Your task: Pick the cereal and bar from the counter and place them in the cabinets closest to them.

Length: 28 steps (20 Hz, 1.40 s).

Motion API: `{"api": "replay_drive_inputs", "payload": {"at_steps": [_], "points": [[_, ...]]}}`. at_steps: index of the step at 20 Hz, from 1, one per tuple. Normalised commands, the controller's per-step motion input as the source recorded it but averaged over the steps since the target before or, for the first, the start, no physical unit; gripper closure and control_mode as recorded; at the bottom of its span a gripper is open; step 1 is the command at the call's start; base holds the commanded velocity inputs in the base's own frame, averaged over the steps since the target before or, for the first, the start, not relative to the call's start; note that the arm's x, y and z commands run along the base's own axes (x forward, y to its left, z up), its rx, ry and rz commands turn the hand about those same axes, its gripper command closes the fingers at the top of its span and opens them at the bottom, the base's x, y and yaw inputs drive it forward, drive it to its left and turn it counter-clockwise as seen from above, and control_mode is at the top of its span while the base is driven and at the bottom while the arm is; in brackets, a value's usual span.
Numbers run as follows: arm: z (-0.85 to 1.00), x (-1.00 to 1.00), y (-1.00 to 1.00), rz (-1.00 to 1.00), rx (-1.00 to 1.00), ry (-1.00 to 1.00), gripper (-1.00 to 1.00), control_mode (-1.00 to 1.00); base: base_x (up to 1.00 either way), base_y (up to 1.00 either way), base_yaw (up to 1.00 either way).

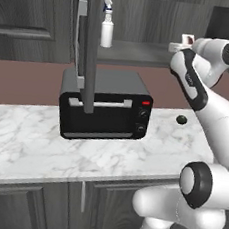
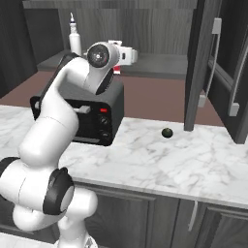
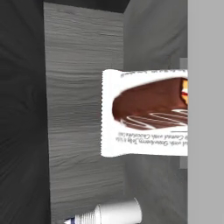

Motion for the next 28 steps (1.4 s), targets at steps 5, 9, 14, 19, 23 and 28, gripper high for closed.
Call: {"api": "replay_drive_inputs", "payload": {"at_steps": [5,9,14,19,23,28], "points": [[0.16,0.63,0.22,0.00,0.00,-0.02,1.00,-1.00,0.00,0.00,0.00],[0.24,0.72,0.18,0.00,0.00,0.00,1.00,-1.00,0.00,0.00,0.00],[0.08,0.58,0.14,0.00,0.00,0.00,1.00,-1.00,0.00,0.00,0.00],[0.00,0.48,0.12,0.00,0.00,-0.02,-1.00,-1.00,0.00,0.00,0.00],[0.00,0.36,0.06,0.00,0.00,-0.04,-1.00,-1.00,0.00,0.00,0.00],[0.09,0.04,0.00,0.00,0.00,-0.03,-1.00,-1.00,0.00,0.00,0.00]]}}
